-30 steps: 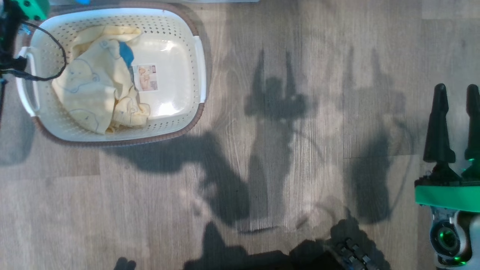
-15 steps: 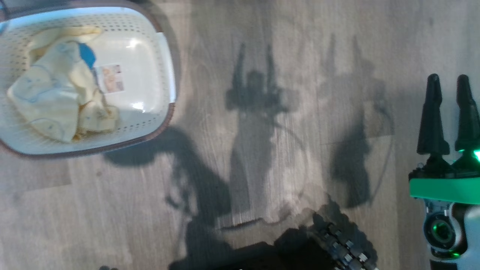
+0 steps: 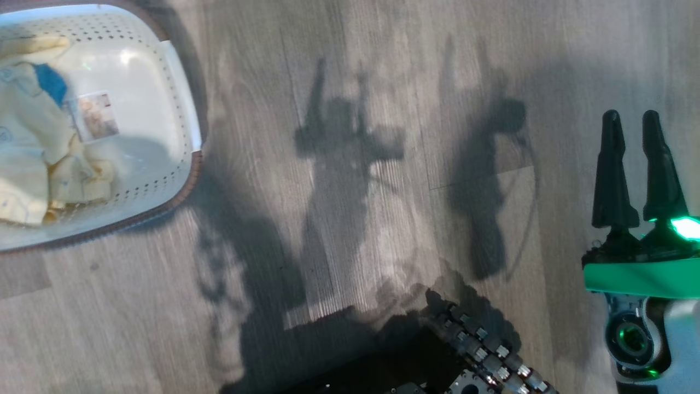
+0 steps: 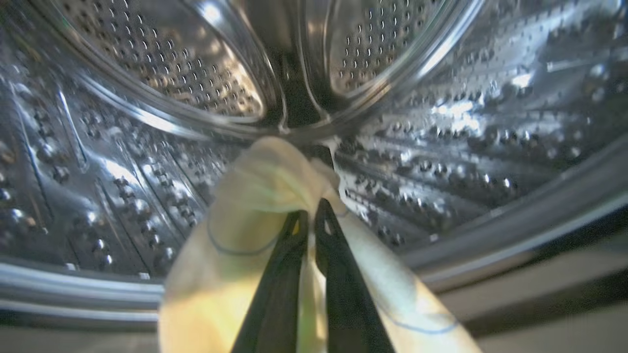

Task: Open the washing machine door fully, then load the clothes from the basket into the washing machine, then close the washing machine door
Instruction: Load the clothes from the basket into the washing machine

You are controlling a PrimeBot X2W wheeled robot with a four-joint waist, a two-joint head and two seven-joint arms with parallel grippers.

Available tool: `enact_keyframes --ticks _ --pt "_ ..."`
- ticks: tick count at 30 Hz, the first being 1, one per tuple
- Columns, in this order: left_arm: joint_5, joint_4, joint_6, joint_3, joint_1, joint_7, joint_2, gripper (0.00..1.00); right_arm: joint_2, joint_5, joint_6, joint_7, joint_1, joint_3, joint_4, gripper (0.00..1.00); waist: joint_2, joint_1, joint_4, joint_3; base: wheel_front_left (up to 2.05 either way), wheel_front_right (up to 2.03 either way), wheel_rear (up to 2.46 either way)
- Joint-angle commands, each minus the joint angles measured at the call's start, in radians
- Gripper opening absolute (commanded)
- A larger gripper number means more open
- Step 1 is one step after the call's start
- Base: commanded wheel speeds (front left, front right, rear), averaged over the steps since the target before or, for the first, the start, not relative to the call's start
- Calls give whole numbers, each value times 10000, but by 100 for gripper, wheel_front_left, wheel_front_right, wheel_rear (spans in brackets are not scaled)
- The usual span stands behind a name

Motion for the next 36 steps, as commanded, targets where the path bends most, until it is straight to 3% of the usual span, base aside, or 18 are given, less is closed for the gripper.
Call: enact_keyframes --ticks 1,13,24,25,26,27,28,29,36 --pt "167 -133 8 195 -715 -275 517 0 -147 94 -29 -65 57 169 -246 100 0 -1 -106 46 0 0 0" --pt "850 1823 50 -130 -2836 -3609 -20 0 -147 259 -29 -65 46 406 -258 100 0 -1 -408 160 0 0 0" --pt "325 3352 -368 -313 -2809 -3259 -718 0 -147 261 -29 -65 -42 359 -291 100 0 -1 -143 344 0 0 0" --pt "304 3441 -380 -339 -2815 -3200 -769 13 -147 244 -29 -65 -61 358 -273 100 0 -1 -126 343 0 0 0" --pt "276 3520 -384 -354 -2830 -3137 -820 42 -147 231 -29 -65 -79 350 -257 100 0 -1 -110 339 0 0 0" --pt "276 3520 -384 -354 -2830 -3137 -820 42 -147 231 -29 -65 -79 350 -257 100 0 -1 -110 339 0 0 0" --pt "241 3575 -357 -346 -2858 -3119 -865 82 -147 224 -29 -65 -94 336 -246 100 0 -1 -96 338 0 0 0" --pt "231 3629 -384 -377 -2880 -3088 -900 100 -147 223 -29 -65 -111 318 -237 100 0 -1 -82 333 0 0 0" --pt "41 3974 -302 -429 -2716 -3039 -1193 100 -147 93 -29 -65 -150 149 -225 100 0 -1 160 154 0 0 0"
